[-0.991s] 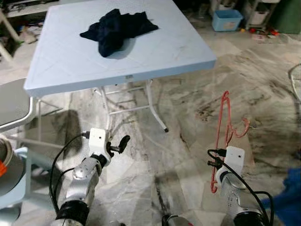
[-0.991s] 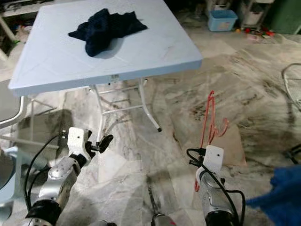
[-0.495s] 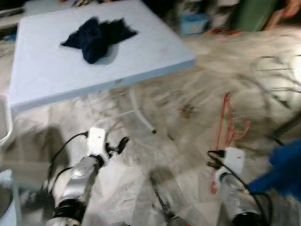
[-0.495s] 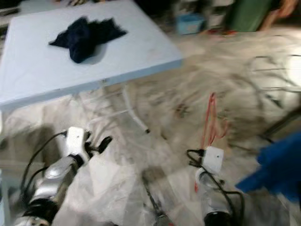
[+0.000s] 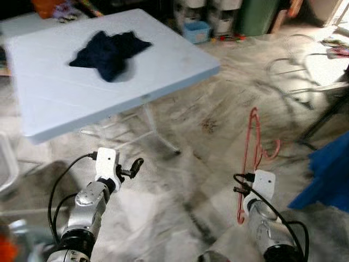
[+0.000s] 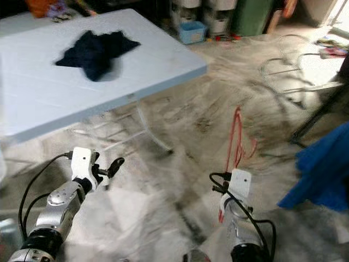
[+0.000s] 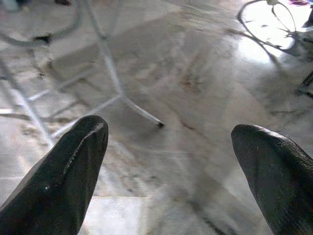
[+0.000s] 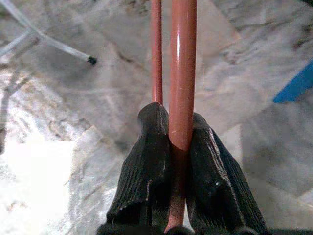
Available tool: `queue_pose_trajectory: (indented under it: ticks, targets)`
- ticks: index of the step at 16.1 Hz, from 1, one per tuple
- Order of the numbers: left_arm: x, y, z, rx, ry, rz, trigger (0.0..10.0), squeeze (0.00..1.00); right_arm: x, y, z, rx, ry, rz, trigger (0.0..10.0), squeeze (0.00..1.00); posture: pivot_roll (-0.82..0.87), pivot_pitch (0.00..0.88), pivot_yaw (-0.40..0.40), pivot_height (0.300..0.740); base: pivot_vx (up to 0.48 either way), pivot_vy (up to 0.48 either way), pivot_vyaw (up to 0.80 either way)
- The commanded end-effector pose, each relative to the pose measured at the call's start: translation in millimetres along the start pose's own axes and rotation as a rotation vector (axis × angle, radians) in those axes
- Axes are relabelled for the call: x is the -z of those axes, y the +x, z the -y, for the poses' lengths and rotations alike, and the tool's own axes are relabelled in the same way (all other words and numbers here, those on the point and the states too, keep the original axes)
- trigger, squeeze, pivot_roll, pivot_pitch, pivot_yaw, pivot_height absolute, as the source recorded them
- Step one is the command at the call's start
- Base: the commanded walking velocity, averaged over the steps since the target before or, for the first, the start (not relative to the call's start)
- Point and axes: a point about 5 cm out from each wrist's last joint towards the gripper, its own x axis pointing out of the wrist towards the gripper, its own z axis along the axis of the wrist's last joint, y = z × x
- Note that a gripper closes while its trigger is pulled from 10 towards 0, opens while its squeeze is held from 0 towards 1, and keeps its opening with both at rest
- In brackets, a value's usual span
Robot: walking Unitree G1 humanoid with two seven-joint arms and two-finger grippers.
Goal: Hang hanger
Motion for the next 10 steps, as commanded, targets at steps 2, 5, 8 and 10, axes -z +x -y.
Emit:
queue_pose_trajectory:
  ticks: [2,5,8,10]
  targets:
    - [0.2,0.8,12.3,0.073,-0.011,0.021,10.0,0.0,-2.3,1.1,9.7,0.03,0.008,0.005,10.0,0.0,-0.21,0.099,0.023,0.74,0.0,0.0,0.0]
    - [1.0,-0.9,18.2,0.121,-0.028,0.038,10.0,0.0,-3.0,1.2,6.9,0.027,0.0,0.003,10.0,0.0,-0.22,0.103,0.022,0.74,0.0,0.0,-0.46]
    - [2.0,-1.8,19.9,0.136,-0.034,0.045,10.0,0.0,-3.1,0.8,6.5,0.027,-0.006,0.007,10.0,0.0,-0.22,0.108,0.023,0.74,0.085,0.0,-0.8]
    - [2.0,-1.8,21.3,0.146,-0.035,0.046,10.0,0.0,-3.1,0.6,5.9,0.026,-0.008,0.009,10.0,0.0,-0.22,0.111,0.024,0.74,0.279,0.0,-0.8]
